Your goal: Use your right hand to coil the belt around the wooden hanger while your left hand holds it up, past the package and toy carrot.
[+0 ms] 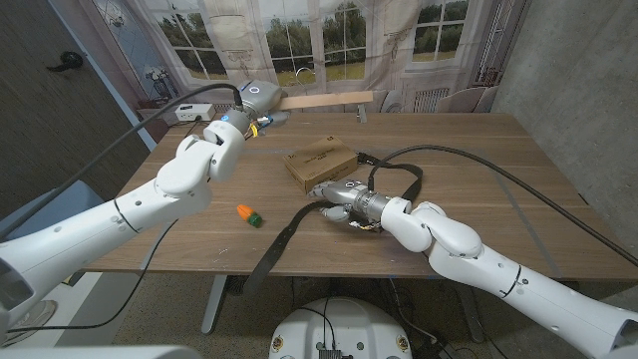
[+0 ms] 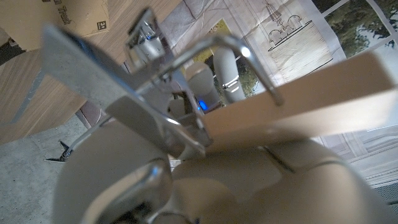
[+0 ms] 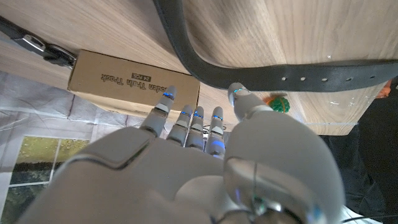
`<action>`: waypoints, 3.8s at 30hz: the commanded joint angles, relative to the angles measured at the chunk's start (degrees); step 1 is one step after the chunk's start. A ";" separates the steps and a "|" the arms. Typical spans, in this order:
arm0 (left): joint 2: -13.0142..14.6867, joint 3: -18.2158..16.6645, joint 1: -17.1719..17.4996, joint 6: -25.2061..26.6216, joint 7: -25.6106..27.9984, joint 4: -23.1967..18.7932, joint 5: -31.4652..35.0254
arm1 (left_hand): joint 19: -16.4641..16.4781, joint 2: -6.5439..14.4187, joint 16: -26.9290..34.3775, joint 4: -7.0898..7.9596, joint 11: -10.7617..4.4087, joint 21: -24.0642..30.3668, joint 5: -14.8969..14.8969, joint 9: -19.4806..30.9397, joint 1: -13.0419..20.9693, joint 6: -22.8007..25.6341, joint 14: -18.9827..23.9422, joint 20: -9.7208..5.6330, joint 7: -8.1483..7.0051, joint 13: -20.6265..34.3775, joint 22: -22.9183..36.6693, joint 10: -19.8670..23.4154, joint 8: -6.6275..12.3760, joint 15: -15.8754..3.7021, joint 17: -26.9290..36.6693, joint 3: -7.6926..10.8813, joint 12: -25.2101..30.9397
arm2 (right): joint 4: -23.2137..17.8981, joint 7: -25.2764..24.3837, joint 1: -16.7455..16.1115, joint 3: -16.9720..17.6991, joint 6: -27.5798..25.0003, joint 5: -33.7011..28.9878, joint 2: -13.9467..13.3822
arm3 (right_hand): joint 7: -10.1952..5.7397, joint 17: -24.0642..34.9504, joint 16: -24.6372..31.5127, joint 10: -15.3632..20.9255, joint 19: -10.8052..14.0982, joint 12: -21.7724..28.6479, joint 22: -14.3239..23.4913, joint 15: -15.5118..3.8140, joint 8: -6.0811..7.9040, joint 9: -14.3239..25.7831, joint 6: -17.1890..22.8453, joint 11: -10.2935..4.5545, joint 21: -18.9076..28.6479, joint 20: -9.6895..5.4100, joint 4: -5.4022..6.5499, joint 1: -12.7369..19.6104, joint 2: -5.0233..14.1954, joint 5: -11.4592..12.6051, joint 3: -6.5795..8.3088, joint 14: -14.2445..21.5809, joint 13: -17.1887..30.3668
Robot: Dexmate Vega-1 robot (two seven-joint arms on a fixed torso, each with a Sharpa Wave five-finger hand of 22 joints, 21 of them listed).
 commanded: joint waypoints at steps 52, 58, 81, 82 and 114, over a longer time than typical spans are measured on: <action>-0.61 0.47 -0.53 -0.71 -0.03 2.49 -1.65 | -0.89 -0.14 0.12 -0.04 -0.40 1.77 -0.24 -1.17 -1.95 -0.45 0.37 -2.35 0.25 0.04 -0.83 0.05 1.66 0.21 0.31 2.33 0.22 | 20.24 -16.54 5.23 -4.80 13.54 -5.52 8.86 | -0.46 9.58 12.78 22.14 11.36 9.39 0.90 -10.15 21.32 8.39 30.93 -5.13 3.58 -5.31 3.32 10.47 1.55 0.91 -9.91 19.22 4.18; -1.70 1.47 -1.80 -1.29 -0.64 3.48 -1.09 | -0.92 -0.15 0.07 -0.06 -0.29 1.94 -0.27 -1.25 -2.07 -0.56 0.37 -2.39 0.21 0.04 -0.82 0.05 1.78 0.21 0.27 2.49 0.23 | 20.83 -20.84 3.56 -3.19 12.20 -3.42 9.20 | 0.75 9.16 12.23 25.56 11.24 10.69 1.05 -11.07 23.51 9.77 31.98 -6.70 3.83 -6.95 3.40 10.65 2.10 1.44 -9.74 21.08 4.61; -4.42 3.74 -4.62 -1.23 -2.81 4.62 1.58 | -0.95 -0.32 0.03 -0.15 -0.39 2.20 -0.39 -1.52 -2.55 -0.71 0.46 -2.35 0.18 0.04 -1.32 0.03 2.47 0.21 0.29 3.10 0.22 | 23.85 -39.76 0.72 1.75 11.15 2.37 10.55 | -4.50 34.62 26.75 33.98 13.23 24.83 7.64 -11.59 36.40 28.72 17.53 -11.68 14.66 -9.68 9.49 11.67 4.11 6.60 -12.75 43.29 21.98; -4.55 3.85 -4.75 -1.25 -2.93 4.72 1.66 | -1.04 -0.33 0.03 -0.15 -0.40 2.30 -0.39 -1.48 -2.56 -0.70 0.46 -2.35 0.21 0.04 -1.16 0.05 2.51 0.20 0.29 3.11 0.23 | 24.10 -40.58 0.69 1.96 11.20 2.57 10.62 | -4.45 35.28 26.85 33.96 13.21 25.31 7.73 -11.57 36.59 28.99 17.44 -11.70 14.87 -9.66 9.56 11.74 4.11 6.69 -12.79 43.30 22.60; -7.02 5.75 -7.39 -0.31 -3.55 6.81 5.23 | -1.18 -0.63 -0.23 -0.22 -0.35 2.61 -0.49 -2.08 -3.22 -1.02 0.36 -2.30 0.21 0.04 -1.36 -0.15 3.40 0.24 0.11 3.95 0.22 | 25.75 -55.09 -4.61 15.32 19.89 22.53 11.25 | -5.31 42.09 25.44 30.64 11.62 29.27 8.47 -11.53 37.11 29.43 15.82 -12.60 17.13 -9.82 11.95 11.06 4.19 7.73 -13.04 41.69 29.92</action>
